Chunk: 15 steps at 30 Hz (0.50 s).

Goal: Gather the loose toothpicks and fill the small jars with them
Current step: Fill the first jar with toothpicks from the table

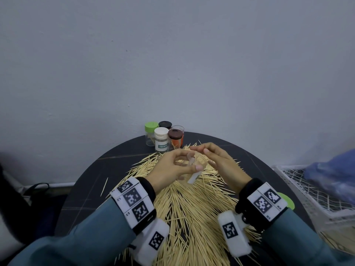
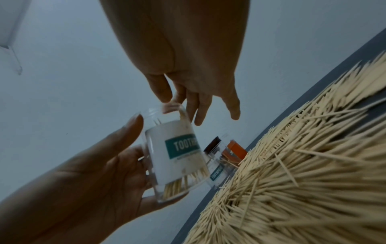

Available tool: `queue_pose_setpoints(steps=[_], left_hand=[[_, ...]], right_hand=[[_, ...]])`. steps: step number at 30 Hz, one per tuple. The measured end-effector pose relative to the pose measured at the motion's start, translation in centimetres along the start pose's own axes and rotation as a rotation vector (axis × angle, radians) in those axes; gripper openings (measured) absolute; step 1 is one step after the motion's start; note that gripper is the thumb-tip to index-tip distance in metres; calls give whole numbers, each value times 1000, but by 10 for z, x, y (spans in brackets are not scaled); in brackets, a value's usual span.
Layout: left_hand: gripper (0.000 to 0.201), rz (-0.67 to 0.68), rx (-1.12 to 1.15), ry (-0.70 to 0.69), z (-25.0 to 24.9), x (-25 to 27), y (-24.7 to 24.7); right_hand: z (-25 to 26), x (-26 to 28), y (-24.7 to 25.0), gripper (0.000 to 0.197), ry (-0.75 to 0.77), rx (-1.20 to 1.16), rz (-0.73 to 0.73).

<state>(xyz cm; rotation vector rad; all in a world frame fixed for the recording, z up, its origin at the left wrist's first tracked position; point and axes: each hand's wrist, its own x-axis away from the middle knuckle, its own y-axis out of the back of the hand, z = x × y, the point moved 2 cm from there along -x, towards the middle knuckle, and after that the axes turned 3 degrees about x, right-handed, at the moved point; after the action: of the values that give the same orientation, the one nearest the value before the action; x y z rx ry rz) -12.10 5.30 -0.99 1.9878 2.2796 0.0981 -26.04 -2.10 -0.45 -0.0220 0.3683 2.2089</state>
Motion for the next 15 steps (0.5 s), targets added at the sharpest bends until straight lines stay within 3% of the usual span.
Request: queue_pose_setpoints(steps=[4,9,15], left_hand=[[51,-36,-4,11,1,-2,6],[51,-61,4,-1,-2,-3,10],[53,-73,-10,-4,-2,-3,12]], right_hand=[[-2,-3,16,9,-151,271,-53],[-16,1,16,38,-474,1033,268],[-26,-2,0,39,-498,1181,328]])
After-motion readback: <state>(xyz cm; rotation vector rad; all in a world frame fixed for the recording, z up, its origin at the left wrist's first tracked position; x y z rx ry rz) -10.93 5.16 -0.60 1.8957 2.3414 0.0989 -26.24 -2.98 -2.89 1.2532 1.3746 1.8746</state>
